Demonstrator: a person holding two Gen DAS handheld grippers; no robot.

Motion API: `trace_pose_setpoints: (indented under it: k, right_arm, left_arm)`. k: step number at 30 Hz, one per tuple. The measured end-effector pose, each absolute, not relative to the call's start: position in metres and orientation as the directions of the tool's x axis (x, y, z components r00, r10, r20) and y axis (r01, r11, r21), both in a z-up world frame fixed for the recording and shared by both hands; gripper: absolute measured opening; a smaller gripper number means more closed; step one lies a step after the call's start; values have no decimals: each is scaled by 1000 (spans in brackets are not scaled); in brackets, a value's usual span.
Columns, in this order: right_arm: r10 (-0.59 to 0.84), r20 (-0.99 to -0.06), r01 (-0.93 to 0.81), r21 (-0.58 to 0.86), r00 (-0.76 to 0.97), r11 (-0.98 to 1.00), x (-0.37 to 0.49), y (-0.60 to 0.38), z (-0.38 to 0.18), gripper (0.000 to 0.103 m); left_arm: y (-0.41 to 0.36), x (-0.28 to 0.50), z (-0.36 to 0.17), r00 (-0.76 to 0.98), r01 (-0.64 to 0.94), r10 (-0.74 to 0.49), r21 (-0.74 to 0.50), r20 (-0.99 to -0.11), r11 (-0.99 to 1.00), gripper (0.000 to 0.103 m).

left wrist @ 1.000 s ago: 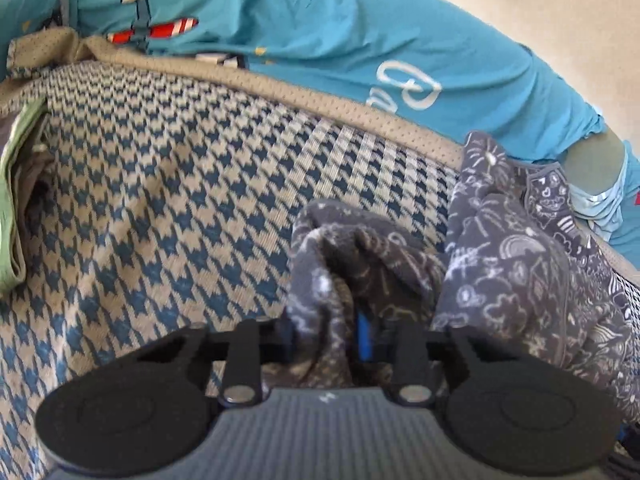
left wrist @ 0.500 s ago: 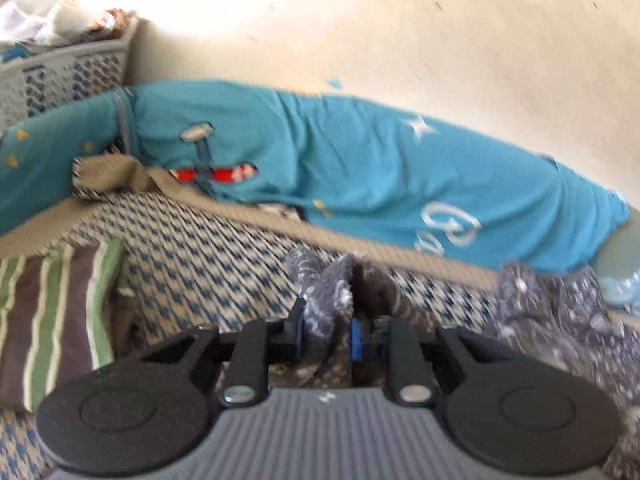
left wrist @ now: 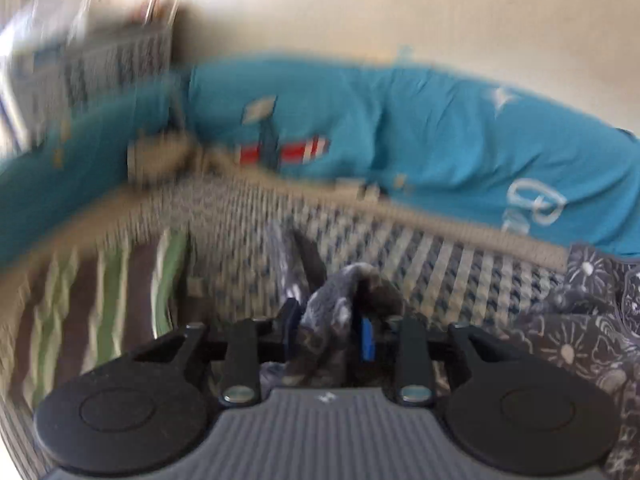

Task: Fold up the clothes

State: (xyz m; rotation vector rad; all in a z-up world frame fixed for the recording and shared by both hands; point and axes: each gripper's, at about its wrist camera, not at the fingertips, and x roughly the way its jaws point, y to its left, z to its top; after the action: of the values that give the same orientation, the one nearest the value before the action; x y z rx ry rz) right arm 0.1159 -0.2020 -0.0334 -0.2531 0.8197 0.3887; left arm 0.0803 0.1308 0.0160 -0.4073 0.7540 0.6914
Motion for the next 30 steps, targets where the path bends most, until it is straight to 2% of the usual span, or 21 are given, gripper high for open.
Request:
trace_pose_setpoints:
  k: [2, 6, 11, 15, 18, 19, 20, 22, 26, 30]
  right_arm:
    - [236, -751, -431, -71, 617, 900, 114, -204, -33, 61]
    - [234, -754, -432, -73, 614, 899, 115, -202, -32, 61]
    - [235, -756, -440, -77, 611, 895, 113, -204, -28, 61]
    - [259, -749, -450, -58, 610, 891, 108, -210, -21, 61]
    - [283, -743, -464, -41, 606, 885, 104, -216, -17, 61]
    - [293, -743, -468, -31, 602, 883, 103, -218, -16, 61]
    - [302, -743, -471, -20, 597, 882, 102, -221, -15, 61]
    - [318, -736, -476, -6, 597, 880, 98, -227, -11, 61]
    - [304, -707, -430, 1, 638, 903, 88, -246, -3, 61]
    - [302, -711, -364, 70, 635, 929, 74, -270, -3, 61]
  left_arm:
    - [139, 74, 10, 527, -709, 369, -157, -766, 687, 34]
    - [143, 66, 11, 534, -720, 363, -186, -763, 669, 41]
    - [141, 57, 19, 544, -716, 354, -201, -761, 668, 43]
    - [134, 46, 34, 558, -708, 402, -164, -726, 686, 47]
    - [122, 37, 48, 562, -716, 508, -76, -653, 694, 58]
    - [117, 35, 52, 578, -702, 517, -63, -631, 709, 68]
    - [111, 32, 56, 601, -681, 512, -58, -614, 730, 74]
    - [100, 27, 64, 646, -637, 499, -47, -578, 770, 75]
    - [85, 16, 67, 722, -530, 377, -113, -580, 841, 75]
    - [65, -4, 62, 764, -451, 304, -134, -569, 883, 78]
